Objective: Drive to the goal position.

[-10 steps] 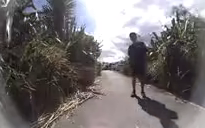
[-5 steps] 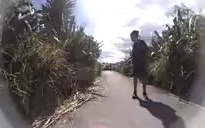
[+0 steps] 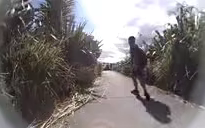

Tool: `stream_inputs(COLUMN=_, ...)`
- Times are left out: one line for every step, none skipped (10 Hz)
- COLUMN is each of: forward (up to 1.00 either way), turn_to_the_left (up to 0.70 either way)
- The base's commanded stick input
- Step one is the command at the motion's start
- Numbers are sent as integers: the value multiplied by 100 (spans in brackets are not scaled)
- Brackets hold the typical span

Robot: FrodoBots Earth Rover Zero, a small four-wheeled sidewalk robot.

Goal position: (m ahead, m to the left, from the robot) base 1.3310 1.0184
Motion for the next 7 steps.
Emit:
stream_inputs(forward=30, turn_to_the_left=11)
stream_inputs(forward=30, turn_to_the_left=11)
stream_inputs(forward=30, turn_to_the_left=11)
stream_inputs(forward=30, turn_to_the_left=12)
stream_inputs(forward=30, turn_to_the_left=12)
stream_inputs(forward=30, turn_to_the_left=12)
stream_inputs(forward=30, turn_to_the_left=11)
